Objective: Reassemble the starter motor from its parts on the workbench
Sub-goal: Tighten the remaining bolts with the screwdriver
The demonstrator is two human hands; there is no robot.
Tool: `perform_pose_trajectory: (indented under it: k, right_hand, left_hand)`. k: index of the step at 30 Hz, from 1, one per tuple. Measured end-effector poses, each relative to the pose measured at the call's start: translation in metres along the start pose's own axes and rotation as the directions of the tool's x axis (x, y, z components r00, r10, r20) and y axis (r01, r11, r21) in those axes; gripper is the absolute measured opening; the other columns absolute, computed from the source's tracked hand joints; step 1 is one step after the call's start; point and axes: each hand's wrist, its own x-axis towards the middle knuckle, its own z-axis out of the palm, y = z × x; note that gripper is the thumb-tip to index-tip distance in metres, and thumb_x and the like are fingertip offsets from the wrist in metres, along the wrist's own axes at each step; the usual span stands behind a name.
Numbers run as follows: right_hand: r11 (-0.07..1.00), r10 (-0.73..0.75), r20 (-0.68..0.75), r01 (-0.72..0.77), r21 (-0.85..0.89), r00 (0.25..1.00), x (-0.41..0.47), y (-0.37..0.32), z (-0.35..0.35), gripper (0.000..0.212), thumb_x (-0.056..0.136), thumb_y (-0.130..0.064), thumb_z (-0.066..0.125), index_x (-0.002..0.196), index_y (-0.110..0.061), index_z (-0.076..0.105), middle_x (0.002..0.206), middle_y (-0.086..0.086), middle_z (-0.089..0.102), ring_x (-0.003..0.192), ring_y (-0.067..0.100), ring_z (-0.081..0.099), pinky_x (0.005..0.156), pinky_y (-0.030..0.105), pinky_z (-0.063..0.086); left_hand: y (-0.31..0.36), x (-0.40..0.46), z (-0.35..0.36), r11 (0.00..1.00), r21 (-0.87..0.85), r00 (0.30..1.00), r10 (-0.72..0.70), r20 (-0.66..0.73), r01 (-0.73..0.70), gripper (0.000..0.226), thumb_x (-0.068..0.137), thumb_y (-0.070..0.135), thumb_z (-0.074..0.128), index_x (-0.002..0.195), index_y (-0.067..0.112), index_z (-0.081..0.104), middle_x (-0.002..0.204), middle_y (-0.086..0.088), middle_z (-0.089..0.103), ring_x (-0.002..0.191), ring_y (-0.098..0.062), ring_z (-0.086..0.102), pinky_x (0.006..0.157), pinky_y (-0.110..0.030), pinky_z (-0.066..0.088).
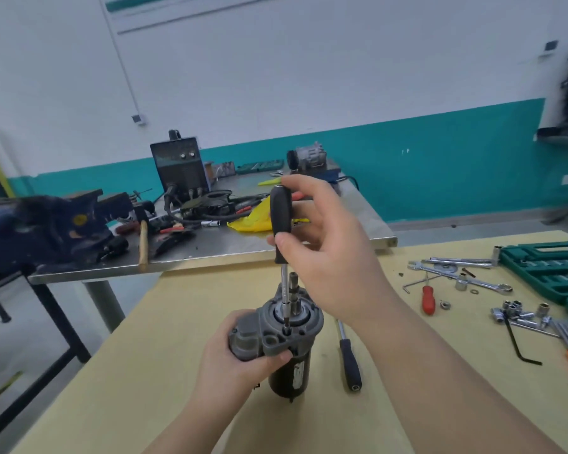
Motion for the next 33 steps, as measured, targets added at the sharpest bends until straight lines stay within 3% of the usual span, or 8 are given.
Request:
perform_pose_trajectory:
  k: [2, 10, 14, 17, 22, 28, 30, 33]
  right_hand:
    - [1.0, 0.012, -0.019, -0.012, -0.002, 1.0, 0.002, -0.002, 0.001, 0.05, 0.095, -0.021, 0.064, 0.131, -0.054, 0.052, 0.117, -0.023, 0.07, 0.099, 0.016, 0.078, 0.082, 0.046, 0.067]
    - [0.999, -0.031, -0.021, 0.032, 0.035, 0.999, 0.002, 0.001, -0.001, 0.047, 0.095, -0.018, 0.067, 0.132, -0.045, 0.054, 0.114, -0.011, 0.074, 0.095, 0.022, 0.079, 0.081, 0.046, 0.067]
    - [0.998, -0.065, -0.022, 0.065, -0.008, 0.998, 0.005, 0.003, -0.006, 0.058, 0.094, -0.017, 0.069, 0.132, -0.056, 0.051, 0.107, -0.011, 0.072, 0.089, 0.021, 0.079, 0.082, 0.042, 0.067]
    - [0.997, -0.073, -0.02, 0.073, -0.013, 0.997, 0.007, 0.004, -0.009, 0.061, 0.093, -0.015, 0.073, 0.138, -0.05, 0.053, 0.101, -0.012, 0.072, 0.084, 0.02, 0.079, 0.08, 0.042, 0.067]
    - [0.992, -0.093, -0.071, 0.087, -0.09, 0.993, 0.008, 0.006, -0.015, 0.06, 0.087, -0.024, 0.086, 0.135, -0.051, 0.061, 0.088, -0.007, 0.071, 0.072, 0.013, 0.07, 0.072, 0.038, 0.066]
    - [1.0, -0.005, -0.063, 0.004, -0.007, 0.998, 0.007, 0.001, -0.02, 0.05, 0.099, -0.024, 0.07, 0.146, -0.038, 0.061, 0.109, -0.009, 0.074, 0.094, 0.019, 0.077, 0.084, 0.036, 0.067]
    - [1.0, -0.016, -0.048, 0.017, 0.022, 0.999, 0.005, -0.003, -0.022, 0.049, 0.099, -0.014, 0.069, 0.145, -0.03, 0.062, 0.108, -0.005, 0.075, 0.091, 0.021, 0.079, 0.081, 0.036, 0.067]
    - [0.995, -0.057, -0.095, 0.049, -0.084, 0.994, 0.002, -0.008, -0.02, 0.045, 0.096, -0.014, 0.075, 0.137, -0.029, 0.064, 0.1, -0.01, 0.076, 0.086, 0.016, 0.078, 0.075, 0.035, 0.068]
  left_hand:
    - [0.001, 0.0, 0.004, 1.0, 0.018, 1.0, 0.014, -0.021, -0.013, 0.061, 0.05, 0.037, 0.098, 0.105, 0.044, 0.074, 0.106, 0.002, 0.083, 0.097, -0.016, 0.08, 0.077, -0.031, 0.062]
    - [-0.008, 0.005, 0.005, 0.998, -0.013, 0.998, 0.054, -0.029, -0.054, 0.062, 0.051, 0.041, 0.096, 0.11, 0.042, 0.076, 0.105, 0.002, 0.082, 0.094, -0.015, 0.08, 0.072, -0.022, 0.061]
    - [-0.011, 0.006, 0.006, 0.999, -0.021, 0.998, 0.049, -0.025, -0.05, 0.062, 0.05, 0.041, 0.096, 0.109, 0.042, 0.076, 0.104, 0.003, 0.082, 0.091, -0.012, 0.079, 0.07, -0.02, 0.06]
    - [-0.011, 0.006, 0.006, 0.998, -0.033, 0.999, 0.05, -0.02, -0.05, 0.064, 0.051, 0.042, 0.097, 0.111, 0.039, 0.076, 0.102, 0.0, 0.082, 0.084, -0.011, 0.078, 0.063, -0.021, 0.058]
    - [-0.014, 0.005, 0.006, 0.998, -0.039, 0.998, 0.048, -0.029, -0.049, 0.062, 0.051, 0.04, 0.095, 0.11, 0.038, 0.076, 0.104, 0.001, 0.082, 0.091, -0.013, 0.079, 0.068, -0.021, 0.06]
    - [-0.016, 0.001, 0.007, 0.998, -0.055, 0.999, 0.029, -0.041, -0.032, 0.062, 0.053, 0.041, 0.095, 0.112, 0.037, 0.074, 0.098, 0.0, 0.081, 0.076, -0.007, 0.074, 0.056, -0.021, 0.055]
    - [-0.017, 0.0, 0.006, 0.998, -0.046, 0.998, 0.031, -0.053, -0.034, 0.062, 0.054, 0.042, 0.095, 0.112, 0.039, 0.073, 0.1, 0.001, 0.081, 0.077, -0.008, 0.075, 0.056, -0.022, 0.055]
    - [-0.019, -0.001, 0.006, 0.999, -0.036, 0.997, 0.032, -0.072, -0.035, 0.063, 0.055, 0.044, 0.095, 0.114, 0.038, 0.072, 0.1, 0.002, 0.081, 0.075, -0.006, 0.073, 0.054, -0.022, 0.054]
